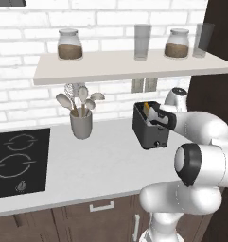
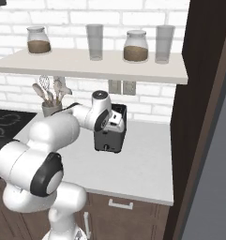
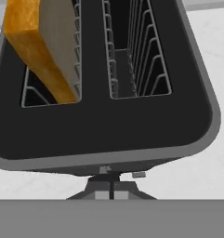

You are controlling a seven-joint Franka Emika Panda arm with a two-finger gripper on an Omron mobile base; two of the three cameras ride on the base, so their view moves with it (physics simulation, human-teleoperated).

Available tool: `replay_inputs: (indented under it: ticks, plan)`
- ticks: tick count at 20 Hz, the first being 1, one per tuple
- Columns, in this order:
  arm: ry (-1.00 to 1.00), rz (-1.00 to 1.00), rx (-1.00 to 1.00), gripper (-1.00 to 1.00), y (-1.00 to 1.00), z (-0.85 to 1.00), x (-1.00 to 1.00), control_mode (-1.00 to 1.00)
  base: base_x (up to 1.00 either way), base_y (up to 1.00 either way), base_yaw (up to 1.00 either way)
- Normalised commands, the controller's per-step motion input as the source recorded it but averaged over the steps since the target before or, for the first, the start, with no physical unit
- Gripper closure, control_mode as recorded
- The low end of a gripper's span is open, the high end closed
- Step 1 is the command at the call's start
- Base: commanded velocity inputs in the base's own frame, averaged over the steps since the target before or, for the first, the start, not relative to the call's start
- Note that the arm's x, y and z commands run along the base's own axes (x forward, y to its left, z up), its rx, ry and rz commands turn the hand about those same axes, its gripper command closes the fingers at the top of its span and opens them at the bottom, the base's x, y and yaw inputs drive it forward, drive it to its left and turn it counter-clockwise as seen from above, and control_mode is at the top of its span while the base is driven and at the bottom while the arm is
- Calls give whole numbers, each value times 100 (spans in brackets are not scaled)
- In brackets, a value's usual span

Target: Start the toaster. Once the lever pops up, take the bread to the plate on the dining counter.

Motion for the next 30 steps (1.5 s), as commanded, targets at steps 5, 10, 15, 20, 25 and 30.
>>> replay_inputs:
  ticks: [5, 10, 15, 20, 25, 30]
  plan:
    - [0, 0, 0, 100, 0, -5, 21, -100, 0, 0, 0]
    - [0, 0, 0, 100, 0, -25, 18, -100, 0, 0, 0]
    - [0, 0, 0, 100, 0, -19, 29, -100, 0, 0, 0]
    - [0, 0, 0, 100, 8, -57, 3, -100, 0, 0, 0]
    - [0, 0, 0, 100, 25, -74, 0, -100, 0, 0, 0]
    - [0, 0, 0, 100, 30, -79, 0, -100, 0, 0, 0]
